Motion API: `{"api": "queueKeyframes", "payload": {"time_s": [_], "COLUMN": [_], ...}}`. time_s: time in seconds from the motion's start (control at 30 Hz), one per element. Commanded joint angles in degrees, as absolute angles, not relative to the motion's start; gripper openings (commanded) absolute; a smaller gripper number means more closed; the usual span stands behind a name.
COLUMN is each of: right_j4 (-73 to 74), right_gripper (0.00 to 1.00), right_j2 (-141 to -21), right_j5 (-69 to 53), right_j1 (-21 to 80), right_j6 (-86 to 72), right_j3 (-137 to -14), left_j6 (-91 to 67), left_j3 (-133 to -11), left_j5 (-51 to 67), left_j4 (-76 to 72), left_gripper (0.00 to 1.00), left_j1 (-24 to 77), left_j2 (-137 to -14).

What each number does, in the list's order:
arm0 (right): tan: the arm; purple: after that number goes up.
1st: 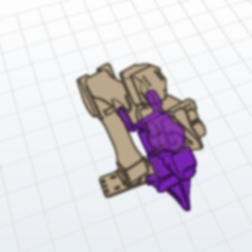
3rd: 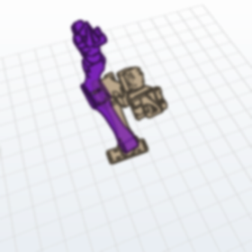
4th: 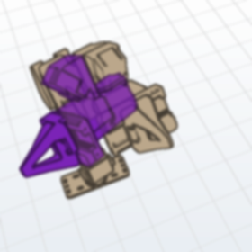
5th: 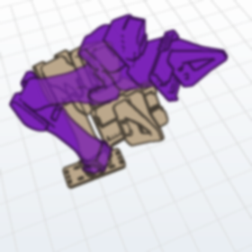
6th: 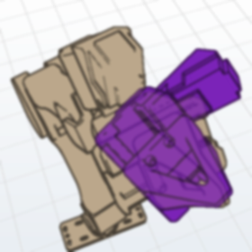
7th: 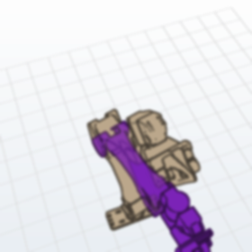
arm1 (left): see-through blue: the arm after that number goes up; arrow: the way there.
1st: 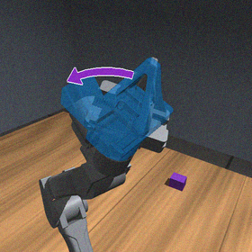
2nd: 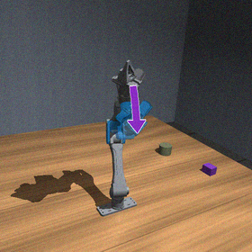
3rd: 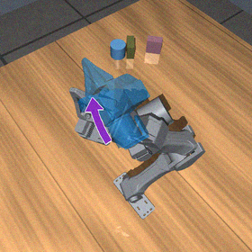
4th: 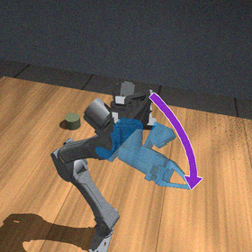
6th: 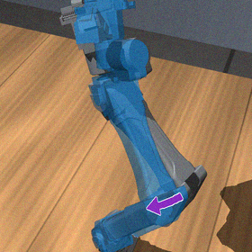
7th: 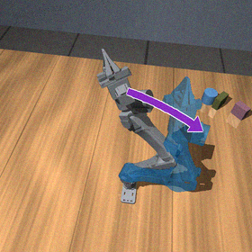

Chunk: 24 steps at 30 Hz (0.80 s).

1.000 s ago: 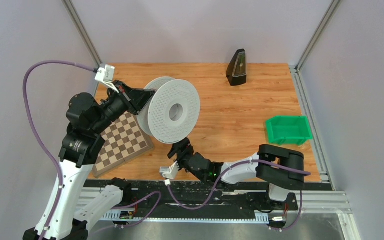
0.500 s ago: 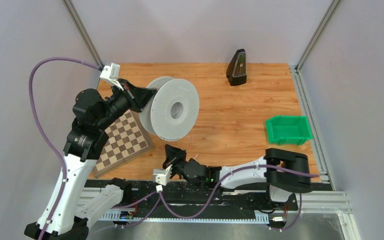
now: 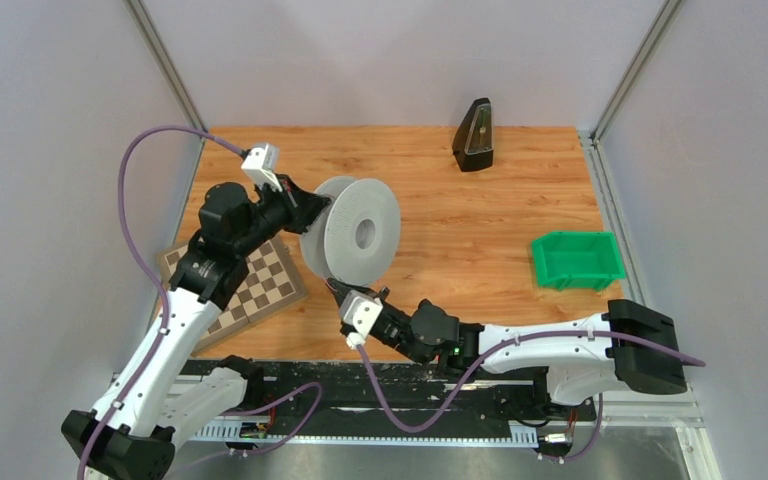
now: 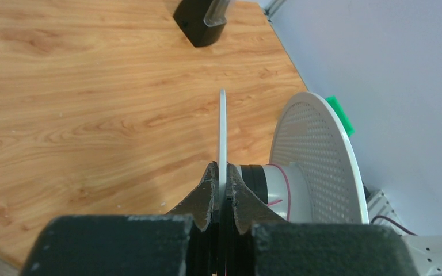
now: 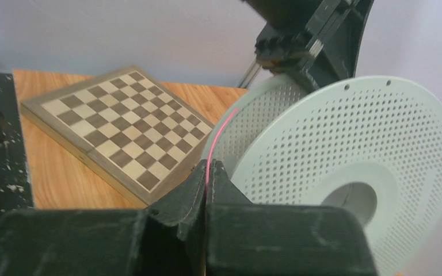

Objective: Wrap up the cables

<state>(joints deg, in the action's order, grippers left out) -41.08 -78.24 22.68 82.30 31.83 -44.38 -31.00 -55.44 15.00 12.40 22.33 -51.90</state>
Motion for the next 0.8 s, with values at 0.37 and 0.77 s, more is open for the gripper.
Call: {"api": "queueKeyframes", "payload": {"time_s": [0.37,0.77], "right_j4": [-43.93,-33.27], "right_gripper": [0.0,0.0], "right_j2": [-82.15,-88.56], "right_j5": [29.62,48.0], "right_j1": [78.24,73.47], "right_j6": [14.46,1.35], "right_j3": [-57.25,-69.16], "left_j6": [-41.13,-38.12], "left_j3": [-53.39,-48.33], "left_j5": [12.04,11.55], "left_j4": [5.53,3.29], "left_gripper": [0.0,0.0], "left_j1": [26.74,28.1], "left_j2": [-53.36,-52.08]}}
